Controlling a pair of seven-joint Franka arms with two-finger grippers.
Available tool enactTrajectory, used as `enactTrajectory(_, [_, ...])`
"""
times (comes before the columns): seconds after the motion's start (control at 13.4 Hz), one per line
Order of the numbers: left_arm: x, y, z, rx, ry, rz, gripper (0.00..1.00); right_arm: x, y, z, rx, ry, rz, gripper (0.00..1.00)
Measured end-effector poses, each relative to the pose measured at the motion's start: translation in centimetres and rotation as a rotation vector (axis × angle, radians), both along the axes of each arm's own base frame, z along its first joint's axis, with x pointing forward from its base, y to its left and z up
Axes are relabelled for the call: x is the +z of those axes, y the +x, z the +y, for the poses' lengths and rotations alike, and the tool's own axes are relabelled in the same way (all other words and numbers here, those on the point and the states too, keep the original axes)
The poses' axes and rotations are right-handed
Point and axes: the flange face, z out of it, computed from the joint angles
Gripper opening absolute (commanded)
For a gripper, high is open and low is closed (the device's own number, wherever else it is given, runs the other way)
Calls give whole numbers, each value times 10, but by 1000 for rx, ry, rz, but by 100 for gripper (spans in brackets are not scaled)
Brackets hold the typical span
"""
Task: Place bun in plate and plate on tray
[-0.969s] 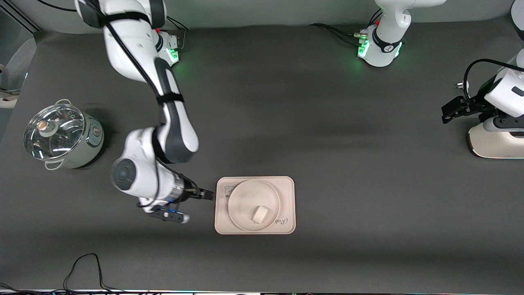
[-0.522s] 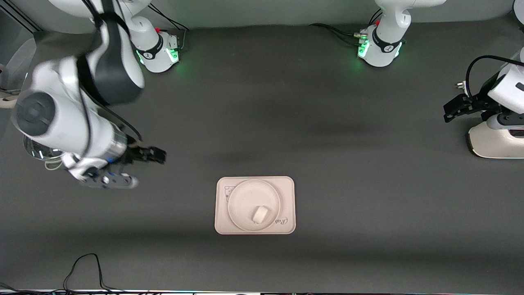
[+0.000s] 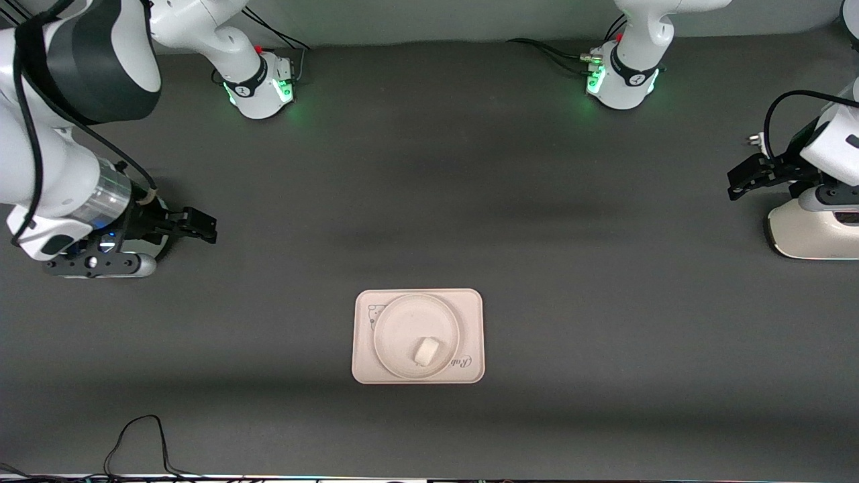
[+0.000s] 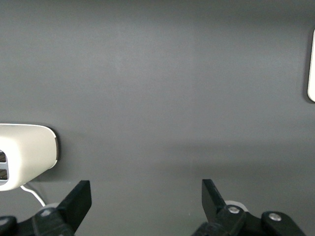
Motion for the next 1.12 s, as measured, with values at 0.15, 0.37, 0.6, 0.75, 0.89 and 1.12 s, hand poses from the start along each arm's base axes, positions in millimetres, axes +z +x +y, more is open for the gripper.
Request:
enactTrajectory(0.15, [2,-1,1,1,0,-2,100,7,-3,-38,17,23,12,100])
enactTrajectory(0.37, [5,-3,0,0,0,-3,100,12,-12,-97,52,44,35,100])
enactTrajectory(0.6, [8,-5,-4,-6,0,-9,100,15,-35,-88,117,3,45,100])
enactTrajectory(0.75, [9,-7,-2,-3,0,-2,100,7,-53,-84,129,0,27,100])
enactTrajectory(0.89, [8,-8,-2,-2,1,9,100,0,-66,-85,126,-1,23,100])
enactTrajectory(1.12, [9,-8,-2,-2,0,9,100,-2,-71,-95,109,-2,28,100])
